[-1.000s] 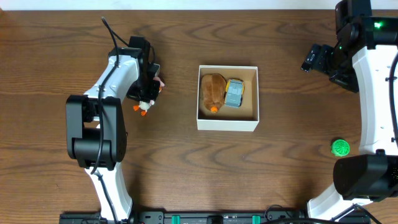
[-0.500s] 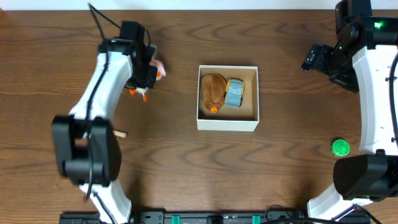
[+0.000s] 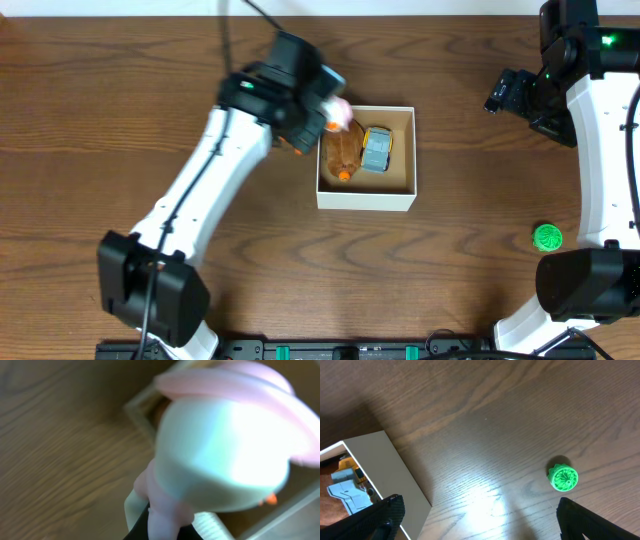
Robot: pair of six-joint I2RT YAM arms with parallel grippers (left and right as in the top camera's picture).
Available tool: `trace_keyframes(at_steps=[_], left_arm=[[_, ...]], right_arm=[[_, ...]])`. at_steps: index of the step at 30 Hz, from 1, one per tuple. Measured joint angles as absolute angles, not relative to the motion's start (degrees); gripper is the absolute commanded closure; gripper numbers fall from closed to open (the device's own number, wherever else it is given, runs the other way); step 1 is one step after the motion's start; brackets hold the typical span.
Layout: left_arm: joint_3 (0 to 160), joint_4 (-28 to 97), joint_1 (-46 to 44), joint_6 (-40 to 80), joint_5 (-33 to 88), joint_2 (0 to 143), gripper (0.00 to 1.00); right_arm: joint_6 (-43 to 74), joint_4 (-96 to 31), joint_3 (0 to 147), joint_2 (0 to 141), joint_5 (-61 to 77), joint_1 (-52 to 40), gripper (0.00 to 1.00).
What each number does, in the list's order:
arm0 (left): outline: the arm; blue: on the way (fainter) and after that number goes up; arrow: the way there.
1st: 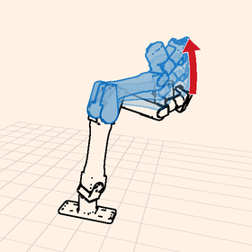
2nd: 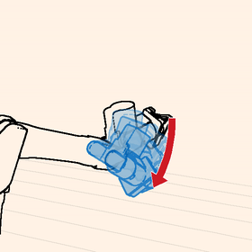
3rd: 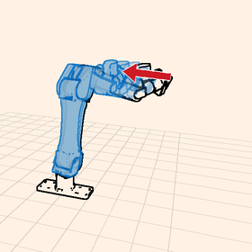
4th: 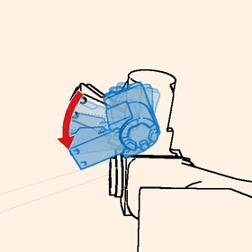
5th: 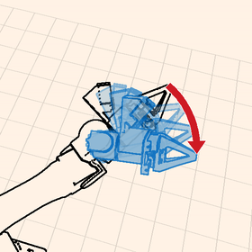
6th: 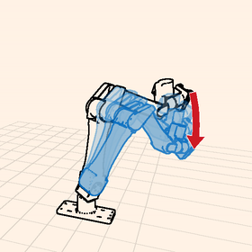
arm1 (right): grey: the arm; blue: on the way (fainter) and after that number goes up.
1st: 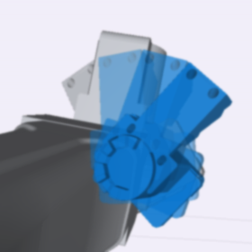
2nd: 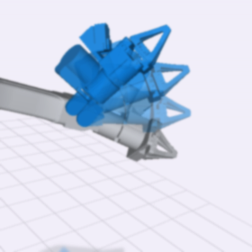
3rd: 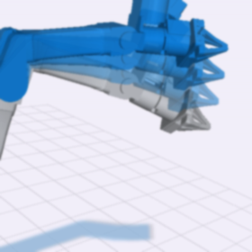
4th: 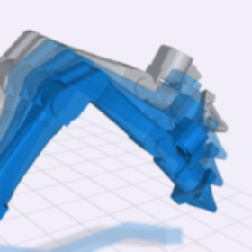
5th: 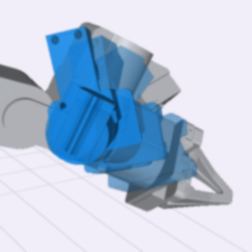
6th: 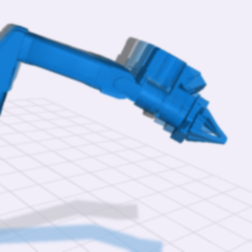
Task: Pack container
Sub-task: 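Carry the duck with the left gripper into the box and release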
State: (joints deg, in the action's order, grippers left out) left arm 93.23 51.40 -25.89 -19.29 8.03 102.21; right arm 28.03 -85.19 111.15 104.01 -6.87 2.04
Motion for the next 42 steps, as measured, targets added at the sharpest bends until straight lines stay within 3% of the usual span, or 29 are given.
trace_keyframes(at_steps=[5, 15, 16, 18, 21, 22, 23, 27, 32, 42], left_arm=[[93.2, 51.5, -30.1, -20.2, 8.8, 104.6, 0.94], [92.3, 51.5, -30.2, -20.7, 10.5, 110.3, 0.94], [92.3, 51.5, -30.3, -20.7, 10.6, 110.3, 0.89], [92.3, 51.6, -30.3, -21.0, 10.6, 110.3, 0.57], [92.3, 51.7, -30.2, -21.0, 10.6, 110.3, 0.51], [92.3, 51.6, -30.2, -21.1, 10.6, 110.3, 0.41], [92.3, 51.5, -30.2, -21.0, 10.7, 110.3, 0.22], [92.3, 51.6, -30.3, -21.1, 11.6, 110.3, 0.05], [92.3, 51.7, -30.3, -21.0, 11.6, 109.9, 0.00], [92.3, 50.7, -30.2, -21.0, 11.6, 103.0, 0.02]], right_arm=[[28.0, -85.2, 111.2, 104.0, -6.9, 2.0, 0.01], [28.0, -85.0, 111.2, 104.0, -6.9, 2.0, 0.01], [28.0, -85.0, 111.2, 104.0, -6.9, 2.0, 0.01], [28.0, -85.0, 111.2, 104.0, -6.9, 2.0, 0.01], [28.0, -84.9, 111.2, 104.0, -6.9, 2.0, 0.01], [27.9, -84.9, 111.2, 104.0, -6.9, 2.0, 0.01], [27.9, -84.9, 111.2, 104.0, -6.9, 2.0, 0.01], [27.8, -84.9, 111.2, 104.0, -6.9, 2.0, 0.01], [27.8, -84.8, 111.2, 104.0, -6.9, 2.0, 0.01], [27.8, -84.6, 111.2, 104.0, -6.9, 2.0, 0.01]])
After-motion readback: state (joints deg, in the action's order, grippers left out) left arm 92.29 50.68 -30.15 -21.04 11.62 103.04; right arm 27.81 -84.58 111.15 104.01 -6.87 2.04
